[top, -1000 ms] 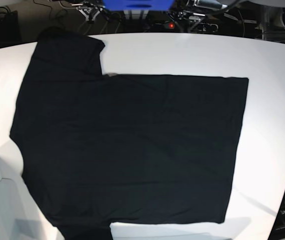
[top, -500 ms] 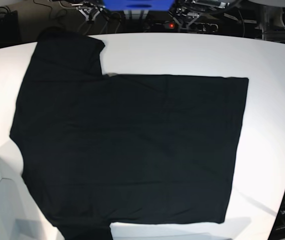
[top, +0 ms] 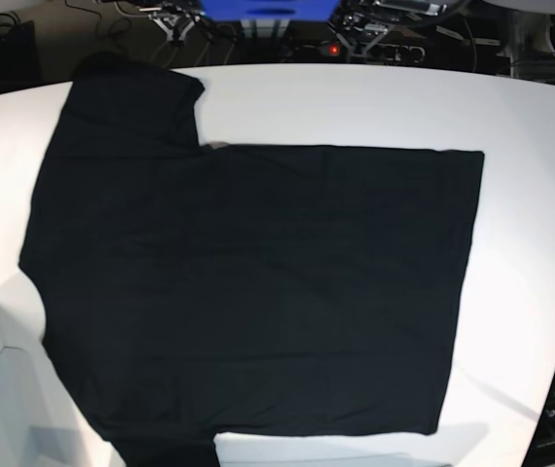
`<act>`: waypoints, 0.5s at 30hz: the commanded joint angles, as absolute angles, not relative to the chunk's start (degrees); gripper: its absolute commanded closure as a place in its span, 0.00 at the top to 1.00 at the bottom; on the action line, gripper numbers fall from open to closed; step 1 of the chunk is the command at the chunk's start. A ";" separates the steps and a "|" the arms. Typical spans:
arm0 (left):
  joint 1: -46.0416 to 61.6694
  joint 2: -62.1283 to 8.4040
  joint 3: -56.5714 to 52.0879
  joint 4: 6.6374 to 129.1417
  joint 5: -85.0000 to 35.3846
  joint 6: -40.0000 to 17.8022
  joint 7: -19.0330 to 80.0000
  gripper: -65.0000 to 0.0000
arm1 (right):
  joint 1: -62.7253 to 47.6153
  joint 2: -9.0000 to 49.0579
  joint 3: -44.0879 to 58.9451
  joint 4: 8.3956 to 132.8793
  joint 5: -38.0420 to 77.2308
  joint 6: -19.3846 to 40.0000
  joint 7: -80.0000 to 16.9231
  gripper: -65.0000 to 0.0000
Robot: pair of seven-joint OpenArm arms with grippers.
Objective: Fold the T-shirt properly
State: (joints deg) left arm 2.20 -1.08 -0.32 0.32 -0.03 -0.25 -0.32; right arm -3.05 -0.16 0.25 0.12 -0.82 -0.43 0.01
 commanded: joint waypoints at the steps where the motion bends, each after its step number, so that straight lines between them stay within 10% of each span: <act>1: 2.51 -1.10 -0.40 0.31 -0.04 -0.57 -0.40 0.00 | -3.30 -0.31 0.22 0.13 -0.48 0.31 -0.13 0.00; 15: 4.18 -1.10 -0.40 0.31 -0.04 -0.57 -0.48 0.00 | -8.13 -0.40 0.22 7.25 -0.48 0.31 -0.57 0.00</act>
State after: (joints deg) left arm 3.92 -1.08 -0.34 0.34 -0.03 -0.27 -0.34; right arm -7.79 -0.32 0.25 7.25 -0.82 -0.43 -0.43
